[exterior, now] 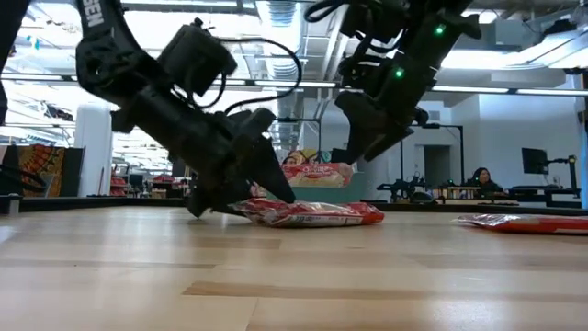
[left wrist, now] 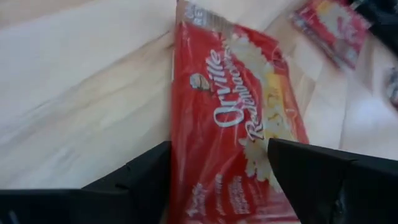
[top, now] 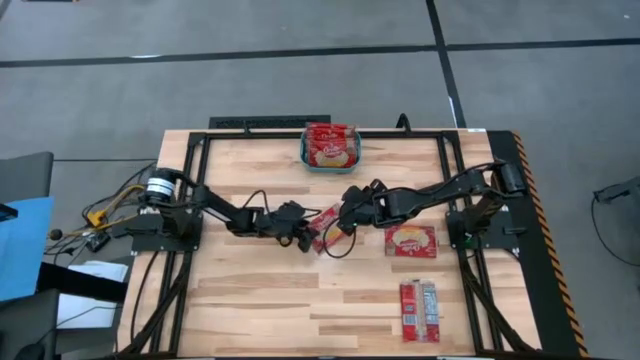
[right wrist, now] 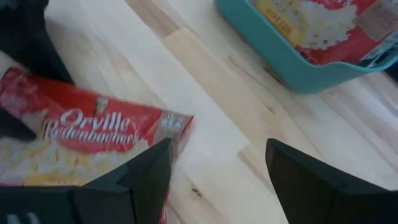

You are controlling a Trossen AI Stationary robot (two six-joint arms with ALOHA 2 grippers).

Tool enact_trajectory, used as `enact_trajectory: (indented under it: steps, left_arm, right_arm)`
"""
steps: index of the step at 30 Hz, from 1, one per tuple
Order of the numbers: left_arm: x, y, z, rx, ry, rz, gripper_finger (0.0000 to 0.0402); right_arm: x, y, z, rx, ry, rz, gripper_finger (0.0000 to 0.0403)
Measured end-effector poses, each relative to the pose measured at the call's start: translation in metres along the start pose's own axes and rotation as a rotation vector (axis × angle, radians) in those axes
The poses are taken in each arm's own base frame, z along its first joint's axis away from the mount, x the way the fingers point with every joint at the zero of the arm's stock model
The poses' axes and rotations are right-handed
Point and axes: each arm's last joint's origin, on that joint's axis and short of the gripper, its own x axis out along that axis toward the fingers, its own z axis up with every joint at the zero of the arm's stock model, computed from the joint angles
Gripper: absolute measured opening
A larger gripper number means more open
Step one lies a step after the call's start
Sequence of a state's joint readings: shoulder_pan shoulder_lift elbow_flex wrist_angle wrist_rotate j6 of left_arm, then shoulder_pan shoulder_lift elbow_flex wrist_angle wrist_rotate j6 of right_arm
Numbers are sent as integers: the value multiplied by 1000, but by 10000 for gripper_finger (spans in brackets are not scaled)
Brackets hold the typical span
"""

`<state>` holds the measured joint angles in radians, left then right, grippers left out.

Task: Sort popcorn bags into baskets
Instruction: Put the red popcorn bag into the blue bin

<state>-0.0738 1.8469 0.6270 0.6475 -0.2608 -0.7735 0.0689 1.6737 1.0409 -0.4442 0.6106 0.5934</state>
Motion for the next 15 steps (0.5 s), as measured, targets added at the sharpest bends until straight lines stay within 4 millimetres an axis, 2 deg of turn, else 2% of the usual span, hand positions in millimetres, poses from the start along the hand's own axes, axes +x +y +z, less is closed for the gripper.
enact_trajectory:
  steps: [2,4,9,10,15]
  left_arm:
    - [6,4,-6,13,12,29,235]
    - [10,7,-11,44,26,47,197]
    - [11,11,-16,137,70,72,41]
    - [11,11,-16,154,76,62,24]
    - [10,10,-9,309,115,-39,12]
  right_arm:
    - [0,0,0,0,-9,-13,281]
    - [0,-1,0,-1,-9,-16,281]
    - [0,-2,-2,-17,10,-28,281]
    - [0,-2,-2,-21,14,-32,281]
    - [1,-6,-4,-37,36,-60,281]
